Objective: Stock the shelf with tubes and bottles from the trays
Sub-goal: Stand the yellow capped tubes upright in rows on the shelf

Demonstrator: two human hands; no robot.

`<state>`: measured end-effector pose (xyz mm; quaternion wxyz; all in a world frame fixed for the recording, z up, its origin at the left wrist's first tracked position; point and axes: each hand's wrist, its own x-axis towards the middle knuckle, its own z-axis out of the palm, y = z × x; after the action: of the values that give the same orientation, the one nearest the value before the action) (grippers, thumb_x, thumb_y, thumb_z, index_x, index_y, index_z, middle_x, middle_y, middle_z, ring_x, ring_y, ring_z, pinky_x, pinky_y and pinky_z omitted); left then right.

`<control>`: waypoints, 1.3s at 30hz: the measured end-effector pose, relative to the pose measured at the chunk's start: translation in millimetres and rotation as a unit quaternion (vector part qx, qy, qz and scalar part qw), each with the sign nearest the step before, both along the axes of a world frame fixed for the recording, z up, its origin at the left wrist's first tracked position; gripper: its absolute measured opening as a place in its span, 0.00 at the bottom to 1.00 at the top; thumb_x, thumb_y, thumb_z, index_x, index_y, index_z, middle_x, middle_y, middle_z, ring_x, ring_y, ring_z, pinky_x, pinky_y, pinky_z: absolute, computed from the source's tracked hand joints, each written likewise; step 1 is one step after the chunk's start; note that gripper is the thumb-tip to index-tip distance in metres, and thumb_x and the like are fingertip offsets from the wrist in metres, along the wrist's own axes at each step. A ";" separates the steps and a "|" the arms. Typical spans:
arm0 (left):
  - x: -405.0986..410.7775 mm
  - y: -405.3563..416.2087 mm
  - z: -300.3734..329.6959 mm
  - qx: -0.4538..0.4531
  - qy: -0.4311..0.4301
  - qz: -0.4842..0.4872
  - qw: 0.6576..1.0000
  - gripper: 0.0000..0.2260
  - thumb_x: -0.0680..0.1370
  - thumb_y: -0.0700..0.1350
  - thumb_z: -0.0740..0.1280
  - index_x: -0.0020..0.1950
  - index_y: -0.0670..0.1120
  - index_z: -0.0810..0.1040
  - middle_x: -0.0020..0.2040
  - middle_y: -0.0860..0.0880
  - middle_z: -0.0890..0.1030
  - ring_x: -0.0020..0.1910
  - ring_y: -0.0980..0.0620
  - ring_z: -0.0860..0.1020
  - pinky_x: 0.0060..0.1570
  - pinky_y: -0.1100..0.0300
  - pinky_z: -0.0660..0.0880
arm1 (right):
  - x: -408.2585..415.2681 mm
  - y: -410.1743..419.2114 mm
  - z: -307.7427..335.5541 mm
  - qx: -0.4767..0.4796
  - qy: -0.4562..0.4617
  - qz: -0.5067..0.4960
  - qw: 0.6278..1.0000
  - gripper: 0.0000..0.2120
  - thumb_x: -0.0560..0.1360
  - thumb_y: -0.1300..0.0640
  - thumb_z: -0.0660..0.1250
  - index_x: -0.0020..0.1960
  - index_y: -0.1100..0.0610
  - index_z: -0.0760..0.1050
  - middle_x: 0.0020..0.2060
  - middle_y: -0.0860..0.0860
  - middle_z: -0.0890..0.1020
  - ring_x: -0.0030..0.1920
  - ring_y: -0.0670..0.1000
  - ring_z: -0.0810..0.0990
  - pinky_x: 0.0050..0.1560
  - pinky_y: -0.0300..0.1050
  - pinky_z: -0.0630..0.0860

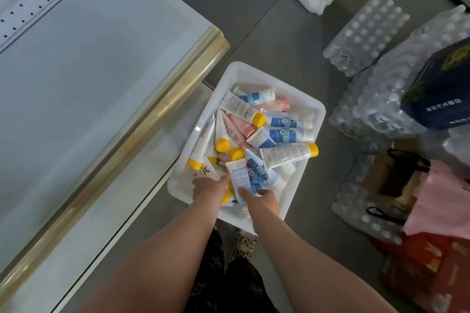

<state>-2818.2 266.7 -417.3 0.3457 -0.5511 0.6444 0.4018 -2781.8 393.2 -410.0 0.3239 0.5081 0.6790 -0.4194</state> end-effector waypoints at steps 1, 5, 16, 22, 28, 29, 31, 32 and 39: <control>1.2 0.8 -1.8 0.000 -0.002 -0.002 1.000 0.41 0.67 0.61 0.78 0.68 0.41 0.65 0.63 0.40 0.76 0.57 0.38 0.79 0.55 0.45 0.80 | 1.7 0.1 -1.7 -0.003 -0.003 0.006 1.000 0.29 0.69 0.40 0.77 0.63 0.50 0.72 0.56 0.52 0.79 0.51 0.53 0.78 0.47 0.45 0.73; 6.7 0.8 -4.1 -0.011 0.002 -0.023 1.000 0.40 0.66 0.62 0.78 0.67 0.41 0.66 0.62 0.41 0.77 0.56 0.39 0.80 0.54 0.45 0.80 | 4.5 4.8 -2.1 -0.019 0.008 0.001 1.000 0.26 0.70 0.41 0.76 0.62 0.51 0.73 0.55 0.51 0.80 0.49 0.51 0.78 0.47 0.44 0.72; 15.8 14.1 17.4 0.082 0.041 0.122 0.988 0.33 0.67 0.55 0.80 0.65 0.40 0.73 0.58 0.41 0.80 0.49 0.44 0.80 0.36 0.56 0.79 | -18.9 43.1 25.9 0.033 0.059 -0.009 0.998 0.22 0.74 0.39 0.72 0.50 0.59 0.83 0.34 0.49 0.78 0.36 0.49 0.76 0.42 0.46 0.76; 8.7 32.0 39.7 0.135 0.115 0.129 0.976 0.21 0.72 0.49 0.78 0.59 0.41 0.79 0.49 0.44 0.82 0.45 0.46 0.81 0.38 0.55 0.80 | -45.2 60.5 49.1 0.059 0.118 0.005 0.991 0.18 0.74 0.40 0.72 0.52 0.54 0.81 0.43 0.48 0.83 0.45 0.52 0.81 0.50 0.48 0.78; -9.5 43.5 41.9 0.096 0.167 0.086 0.978 0.22 0.69 0.51 0.80 0.57 0.43 0.80 0.50 0.46 0.83 0.50 0.44 0.82 0.54 0.46 0.81 | -85.0 84.5 58.7 0.181 0.201 0.144 0.952 0.19 0.74 0.39 0.71 0.59 0.49 0.80 0.57 0.50 0.80 0.65 0.54 0.72 0.59 0.50 0.71; -9.6 46.1 39.8 0.091 0.174 0.082 0.977 0.21 0.69 0.51 0.80 0.57 0.43 0.80 0.49 0.47 0.83 0.49 0.45 0.82 0.54 0.47 0.81 | -89.8 87.5 58.2 0.183 0.196 0.161 0.950 0.20 0.74 0.39 0.71 0.62 0.48 0.78 0.61 0.50 0.78 0.67 0.54 0.69 0.62 0.52 0.71; -7.2 52.1 41.1 0.095 0.185 0.085 0.974 0.22 0.68 0.52 0.80 0.57 0.46 0.80 0.46 0.51 0.83 0.45 0.49 0.82 0.55 0.46 0.80 | -97.0 92.6 54.8 0.164 0.191 0.178 0.951 0.22 0.75 0.41 0.71 0.66 0.46 0.76 0.68 0.49 0.75 0.71 0.53 0.66 0.67 0.55 0.69; -5.3 54.2 41.6 0.096 0.181 0.084 0.975 0.24 0.65 0.56 0.80 0.57 0.48 0.80 0.45 0.52 0.83 0.45 0.50 0.82 0.55 0.46 0.80 | -99.2 94.5 52.9 0.153 0.192 0.187 0.951 0.23 0.75 0.42 0.72 0.67 0.47 0.75 0.69 0.49 0.73 0.72 0.53 0.66 0.69 0.55 0.68; 1.2 55.6 17.7 0.067 0.164 0.059 0.982 0.41 0.48 0.71 0.73 0.56 0.51 0.78 0.47 0.52 0.83 0.47 0.47 0.82 0.53 0.45 0.81 | -92.5 99.3 38.3 0.146 0.095 0.215 0.961 0.27 0.74 0.46 0.75 0.70 0.47 0.73 0.67 0.56 0.70 0.69 0.58 0.67 0.68 0.53 0.70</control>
<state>-2816.9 322.3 -399.6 0.2467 -0.4903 0.6308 0.5485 -2874.2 492.5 -371.7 0.2628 0.3499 0.8536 -0.2827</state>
